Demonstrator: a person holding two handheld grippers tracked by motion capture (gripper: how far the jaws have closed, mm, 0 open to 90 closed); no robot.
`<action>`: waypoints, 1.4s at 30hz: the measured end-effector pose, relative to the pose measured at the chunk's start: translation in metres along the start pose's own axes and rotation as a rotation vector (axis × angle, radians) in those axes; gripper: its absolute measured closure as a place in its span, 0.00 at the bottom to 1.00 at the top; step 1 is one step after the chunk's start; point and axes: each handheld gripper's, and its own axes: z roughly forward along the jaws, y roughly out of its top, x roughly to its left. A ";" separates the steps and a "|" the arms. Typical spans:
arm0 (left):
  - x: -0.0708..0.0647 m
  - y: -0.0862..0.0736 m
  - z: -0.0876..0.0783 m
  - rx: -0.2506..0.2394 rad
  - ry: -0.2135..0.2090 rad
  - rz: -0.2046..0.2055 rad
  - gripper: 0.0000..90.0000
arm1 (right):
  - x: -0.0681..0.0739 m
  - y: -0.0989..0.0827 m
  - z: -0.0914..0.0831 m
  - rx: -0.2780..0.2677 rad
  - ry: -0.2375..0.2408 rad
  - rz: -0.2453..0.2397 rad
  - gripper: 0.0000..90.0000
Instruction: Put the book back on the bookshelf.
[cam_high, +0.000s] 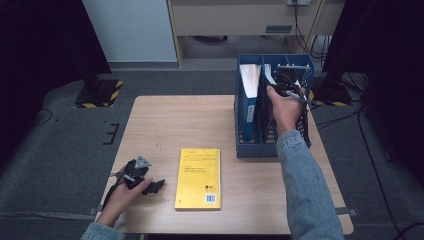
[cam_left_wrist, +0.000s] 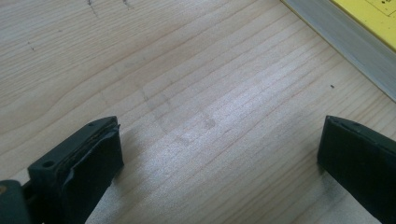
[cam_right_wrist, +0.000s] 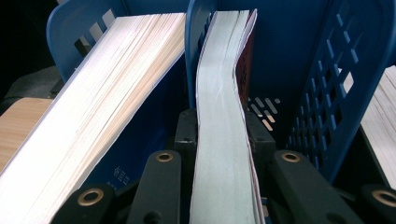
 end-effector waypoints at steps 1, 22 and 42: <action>0.000 0.000 0.000 0.001 0.002 0.000 0.00 | 0.000 0.000 0.000 -0.001 0.000 -0.001 0.80; 0.000 0.000 0.000 0.000 -0.001 0.006 0.00 | 0.006 -0.011 -0.001 -0.001 0.004 0.004 0.73; -0.001 0.001 0.000 0.002 0.000 0.006 0.00 | 0.005 -0.006 -0.021 -0.027 0.053 -0.002 0.45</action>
